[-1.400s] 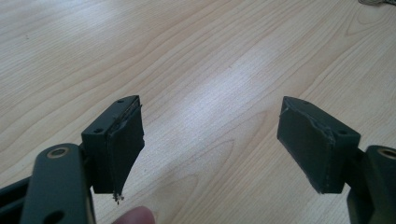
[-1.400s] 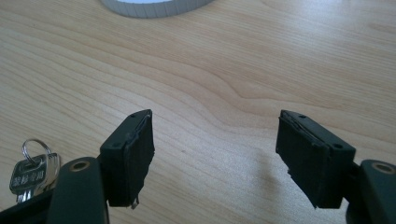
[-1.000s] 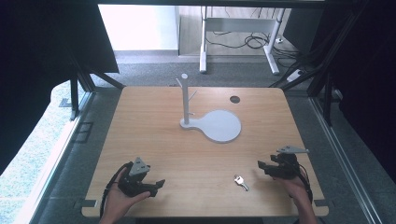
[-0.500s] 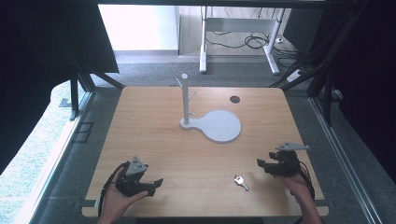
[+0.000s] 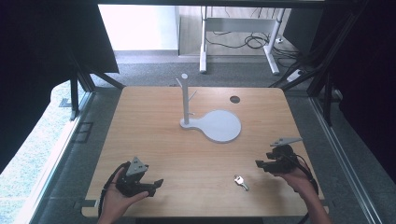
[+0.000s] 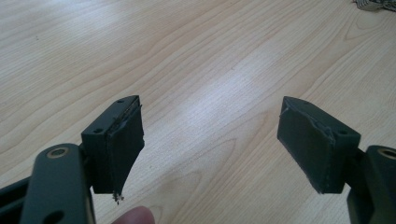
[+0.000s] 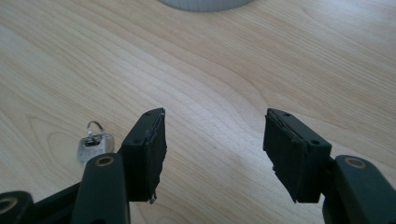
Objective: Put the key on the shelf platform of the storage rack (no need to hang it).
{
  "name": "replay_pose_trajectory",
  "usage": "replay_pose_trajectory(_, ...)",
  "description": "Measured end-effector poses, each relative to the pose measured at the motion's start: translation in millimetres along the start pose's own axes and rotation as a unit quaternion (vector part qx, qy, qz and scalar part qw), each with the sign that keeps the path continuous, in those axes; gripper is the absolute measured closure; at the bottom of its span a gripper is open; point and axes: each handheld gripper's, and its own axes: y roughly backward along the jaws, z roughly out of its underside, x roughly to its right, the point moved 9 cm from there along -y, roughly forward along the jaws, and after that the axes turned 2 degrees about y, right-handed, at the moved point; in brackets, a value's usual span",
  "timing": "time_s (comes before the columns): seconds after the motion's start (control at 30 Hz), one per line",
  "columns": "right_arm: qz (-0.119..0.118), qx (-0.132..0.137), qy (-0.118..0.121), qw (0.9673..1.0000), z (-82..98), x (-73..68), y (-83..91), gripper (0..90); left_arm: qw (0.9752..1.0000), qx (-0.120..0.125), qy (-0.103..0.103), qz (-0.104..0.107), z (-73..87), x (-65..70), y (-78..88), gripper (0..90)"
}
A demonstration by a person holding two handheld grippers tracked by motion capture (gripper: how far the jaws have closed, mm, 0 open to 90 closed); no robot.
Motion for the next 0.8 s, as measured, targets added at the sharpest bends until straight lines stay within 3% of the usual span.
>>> replay_pose_trajectory(0.33, -0.021, -0.021, 0.022, 0.9993, -7.6, -13.5, -1.9, 44.1, 1.0, -0.004, 0.001, 0.001, 1.2, -0.1, -0.6, 22.9)
replay_pose_trajectory(0.8, -0.039, -0.025, 0.037, 0.9982, -18.4, -24.4, 0.3, 48.9, 1.0, -0.004, 0.001, 0.002, 1.3, 0.2, -0.9, 22.7)
